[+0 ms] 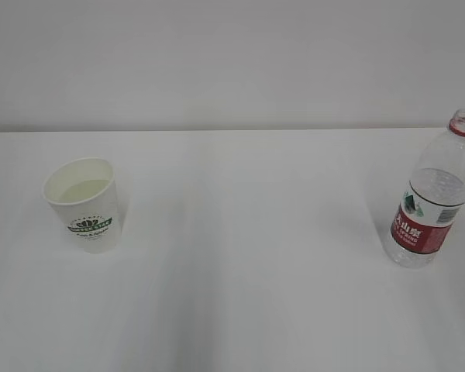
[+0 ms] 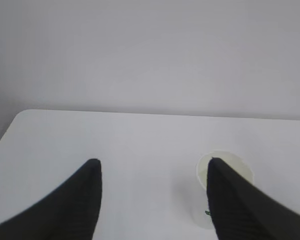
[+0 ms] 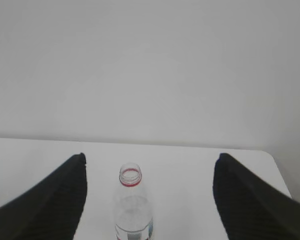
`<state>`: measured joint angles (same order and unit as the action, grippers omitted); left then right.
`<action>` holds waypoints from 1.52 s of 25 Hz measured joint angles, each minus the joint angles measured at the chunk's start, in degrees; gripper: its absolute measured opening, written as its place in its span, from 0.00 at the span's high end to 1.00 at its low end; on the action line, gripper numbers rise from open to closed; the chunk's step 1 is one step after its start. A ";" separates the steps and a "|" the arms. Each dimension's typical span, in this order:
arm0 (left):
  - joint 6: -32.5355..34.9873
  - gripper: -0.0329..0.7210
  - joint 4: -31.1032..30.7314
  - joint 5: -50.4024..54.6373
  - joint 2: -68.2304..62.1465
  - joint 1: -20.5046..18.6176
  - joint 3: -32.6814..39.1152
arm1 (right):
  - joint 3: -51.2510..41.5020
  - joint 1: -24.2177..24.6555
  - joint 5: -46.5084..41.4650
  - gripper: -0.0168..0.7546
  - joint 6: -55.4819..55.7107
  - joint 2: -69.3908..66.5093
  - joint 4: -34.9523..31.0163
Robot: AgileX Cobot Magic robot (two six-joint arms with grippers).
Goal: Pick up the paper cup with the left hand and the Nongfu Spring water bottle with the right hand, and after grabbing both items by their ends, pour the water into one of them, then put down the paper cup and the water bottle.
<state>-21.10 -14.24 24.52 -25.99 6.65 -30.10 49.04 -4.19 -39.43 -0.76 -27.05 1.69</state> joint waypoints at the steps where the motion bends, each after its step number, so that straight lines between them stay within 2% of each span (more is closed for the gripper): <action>1: 0.00 0.32 0.00 1.59 1.21 0.00 0.00 | 0.00 0.00 -1.52 0.22 0.00 0.72 0.08; 5: 1.01 0.33 0.00 9.70 6.64 0.00 -2.18 | 0.00 0.00 -7.83 0.22 0.00 3.20 0.22; 9: 6.27 0.33 1.18 20.27 10.08 0.00 -6.10 | 0.05 0.00 -12.31 0.22 0.00 5.68 0.22; 16: 8.94 0.35 7.98 33.66 12.57 0.00 -9.84 | 0.18 0.00 -20.33 0.22 0.00 11.15 1.01; 21: 9.03 0.35 11.13 38.47 16.89 0.00 -9.84 | 0.27 0.00 -26.15 0.22 0.00 17.42 1.61; 27: 11.73 0.35 11.83 40.68 22.39 0.00 -10.01 | 0.54 0.00 -29.16 0.22 0.76 24.85 1.64; 32: 12.10 0.36 12.57 43.79 24.47 0.00 -10.10 | 0.54 0.00 -33.27 0.22 2.24 27.28 1.74; 38: 14.00 0.36 13.86 48.25 25.71 0.00 -10.23 | 0.54 0.00 -33.74 0.22 2.39 28.34 1.74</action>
<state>-7.10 -0.38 72.76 -0.28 6.65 -40.33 49.58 -4.19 -73.17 1.63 1.29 3.43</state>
